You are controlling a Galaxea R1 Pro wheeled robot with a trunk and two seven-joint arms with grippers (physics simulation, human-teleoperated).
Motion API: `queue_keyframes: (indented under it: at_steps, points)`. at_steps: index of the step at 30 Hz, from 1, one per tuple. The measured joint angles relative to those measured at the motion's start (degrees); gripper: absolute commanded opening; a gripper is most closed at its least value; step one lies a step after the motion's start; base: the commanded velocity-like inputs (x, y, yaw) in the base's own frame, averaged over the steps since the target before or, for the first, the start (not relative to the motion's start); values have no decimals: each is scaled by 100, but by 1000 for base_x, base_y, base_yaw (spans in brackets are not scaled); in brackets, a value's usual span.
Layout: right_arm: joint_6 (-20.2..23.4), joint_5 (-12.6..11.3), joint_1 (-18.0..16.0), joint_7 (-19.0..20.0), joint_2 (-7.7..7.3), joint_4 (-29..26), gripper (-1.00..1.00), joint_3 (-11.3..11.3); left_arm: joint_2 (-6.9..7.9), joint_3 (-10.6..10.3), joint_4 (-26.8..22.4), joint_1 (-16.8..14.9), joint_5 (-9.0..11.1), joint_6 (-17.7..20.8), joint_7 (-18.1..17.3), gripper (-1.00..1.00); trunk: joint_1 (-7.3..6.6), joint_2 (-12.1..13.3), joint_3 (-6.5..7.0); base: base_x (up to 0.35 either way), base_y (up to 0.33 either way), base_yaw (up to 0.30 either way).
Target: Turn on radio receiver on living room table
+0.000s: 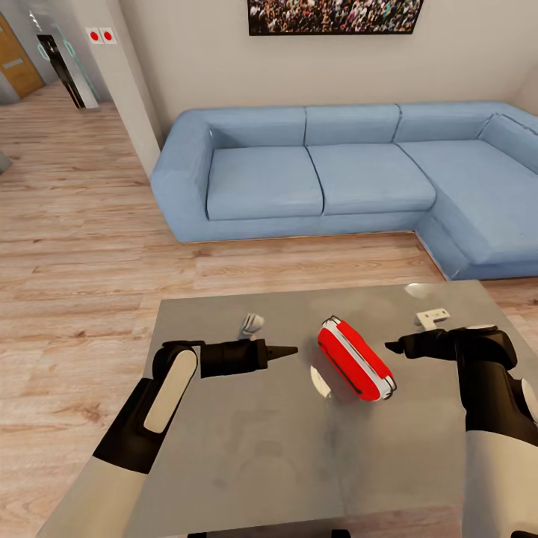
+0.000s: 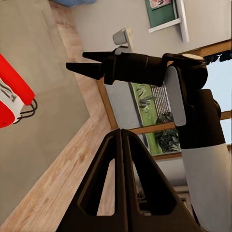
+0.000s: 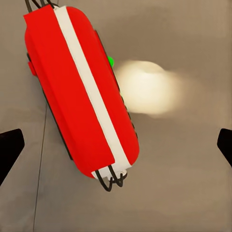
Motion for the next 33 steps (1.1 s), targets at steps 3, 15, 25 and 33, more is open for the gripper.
queue_keyframes:
  at_steps: [3,15,25,33]
  points:
    - [-2,1,2,0,-1,2,100,-1,-5,1,5,0,13,-4,-1,-100,0,0,0,0,0,0]
    - [-9,3,7,-29,-1,17,100,-2,-24,1,21,0,19,-35,0,-100,0,0,0,0,0,0]
    - [-19,1,7,-34,-1,89,100,-2,-30,-2,11,0,-19,-50,15,-100,0,0,0,0,0,0]
    - [-77,-14,7,-42,-3,328,100,-2,-43,5,40,0,-14,-42,14,-100,0,0,0,-152,0,0]
